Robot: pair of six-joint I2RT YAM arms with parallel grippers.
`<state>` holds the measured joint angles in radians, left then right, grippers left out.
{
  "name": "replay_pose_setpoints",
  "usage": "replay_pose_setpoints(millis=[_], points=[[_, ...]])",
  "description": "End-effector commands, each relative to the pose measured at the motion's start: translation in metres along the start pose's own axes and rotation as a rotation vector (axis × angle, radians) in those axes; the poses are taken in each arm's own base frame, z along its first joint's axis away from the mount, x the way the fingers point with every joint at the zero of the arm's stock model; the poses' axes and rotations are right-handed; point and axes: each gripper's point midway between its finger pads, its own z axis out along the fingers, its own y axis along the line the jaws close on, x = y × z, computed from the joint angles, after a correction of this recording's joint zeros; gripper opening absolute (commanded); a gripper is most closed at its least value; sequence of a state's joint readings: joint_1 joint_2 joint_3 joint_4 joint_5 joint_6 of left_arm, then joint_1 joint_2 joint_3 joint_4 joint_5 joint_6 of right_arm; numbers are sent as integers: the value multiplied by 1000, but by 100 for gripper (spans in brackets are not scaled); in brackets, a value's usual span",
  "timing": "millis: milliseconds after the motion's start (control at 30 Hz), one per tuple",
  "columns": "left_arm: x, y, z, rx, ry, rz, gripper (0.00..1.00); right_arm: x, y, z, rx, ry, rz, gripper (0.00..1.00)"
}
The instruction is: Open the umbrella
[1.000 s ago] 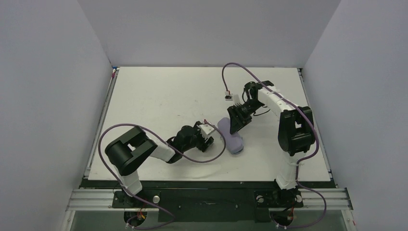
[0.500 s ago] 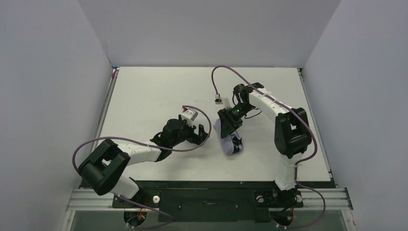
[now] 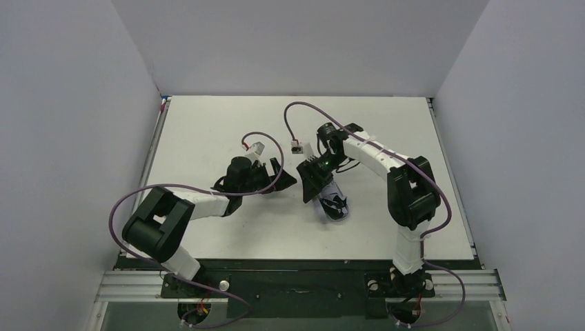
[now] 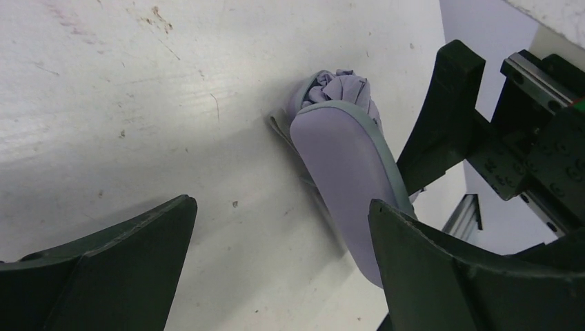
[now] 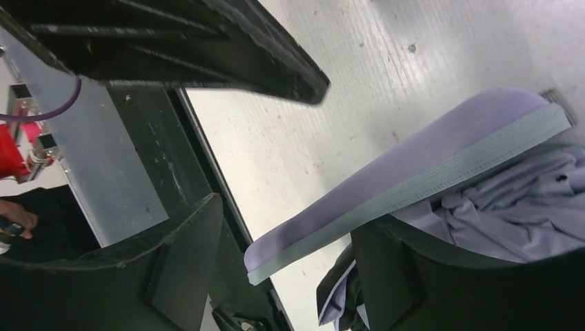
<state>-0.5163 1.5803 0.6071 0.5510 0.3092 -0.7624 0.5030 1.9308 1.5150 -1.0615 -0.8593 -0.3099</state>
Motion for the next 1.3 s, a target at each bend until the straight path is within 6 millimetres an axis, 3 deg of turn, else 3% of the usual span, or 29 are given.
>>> replay_pose_setpoints(millis=[0,333,500,767,867,933,1100,1267], points=[[-17,-30,6,115,-13,-99,96,-21,7,-1,51,-61,-135,64],[-11,-22,25,105,13,-150,99,-15,18,3,54,-62,-186,72],[-9,-28,29,145,14,-155,97,-22,25,5,39,-71,-216,83],[-19,-42,18,236,-25,-179,97,-24,28,10,8,-72,-226,83],[-12,-50,24,259,14,-164,99,-27,29,11,-5,-76,-232,83],[-4,-45,32,233,42,-171,100,-29,31,10,-12,-83,-240,83],[15,-5,45,76,104,-207,77,-29,29,-1,9,-106,-236,82],[19,6,45,32,111,-208,63,-30,17,-25,98,-155,-176,77]])
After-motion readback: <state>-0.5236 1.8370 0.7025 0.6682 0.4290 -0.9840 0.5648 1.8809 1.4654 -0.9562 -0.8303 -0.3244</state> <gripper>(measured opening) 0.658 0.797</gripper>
